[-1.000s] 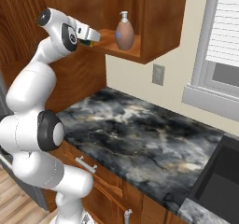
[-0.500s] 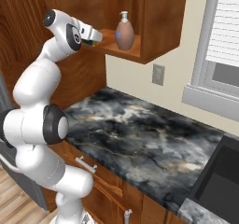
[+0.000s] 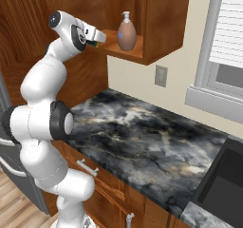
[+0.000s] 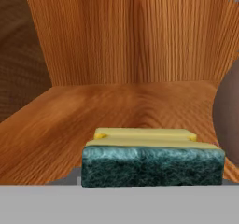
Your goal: Pick up the sponge and soap dispenser from the sink, and place them back in the cabinet, and close the cabinet door.
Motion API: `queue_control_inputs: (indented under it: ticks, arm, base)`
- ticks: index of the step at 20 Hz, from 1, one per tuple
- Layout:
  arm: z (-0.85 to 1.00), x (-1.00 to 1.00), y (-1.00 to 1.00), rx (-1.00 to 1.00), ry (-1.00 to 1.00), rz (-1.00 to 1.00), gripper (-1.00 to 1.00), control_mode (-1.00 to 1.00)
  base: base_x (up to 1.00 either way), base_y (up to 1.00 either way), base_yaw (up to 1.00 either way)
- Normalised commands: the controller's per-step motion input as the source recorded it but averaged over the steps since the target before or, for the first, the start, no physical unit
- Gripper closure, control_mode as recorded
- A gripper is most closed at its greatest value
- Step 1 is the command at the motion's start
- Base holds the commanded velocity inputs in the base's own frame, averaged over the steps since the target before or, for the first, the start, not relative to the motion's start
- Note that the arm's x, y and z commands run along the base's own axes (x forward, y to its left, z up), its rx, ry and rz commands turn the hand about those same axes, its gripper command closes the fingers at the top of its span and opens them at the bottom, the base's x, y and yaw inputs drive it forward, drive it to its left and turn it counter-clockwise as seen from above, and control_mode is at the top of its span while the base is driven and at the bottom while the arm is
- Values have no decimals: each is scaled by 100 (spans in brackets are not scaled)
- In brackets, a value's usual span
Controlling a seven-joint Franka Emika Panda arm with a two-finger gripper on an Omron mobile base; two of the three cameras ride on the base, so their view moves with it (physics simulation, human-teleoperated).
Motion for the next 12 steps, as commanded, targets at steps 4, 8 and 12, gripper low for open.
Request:
queue_control_inputs:
  ticks: [4,8,12]
  arm:
    - [-2,26,-3,0,0,0,100,-100]
    - [-1,26,-3,0,0,0,100,-100]
    - [-2,22,-2,0,0,0,100,-100]
  base:
    - [0,0,0]
    - [0,0,0]
    - [0,0,0]
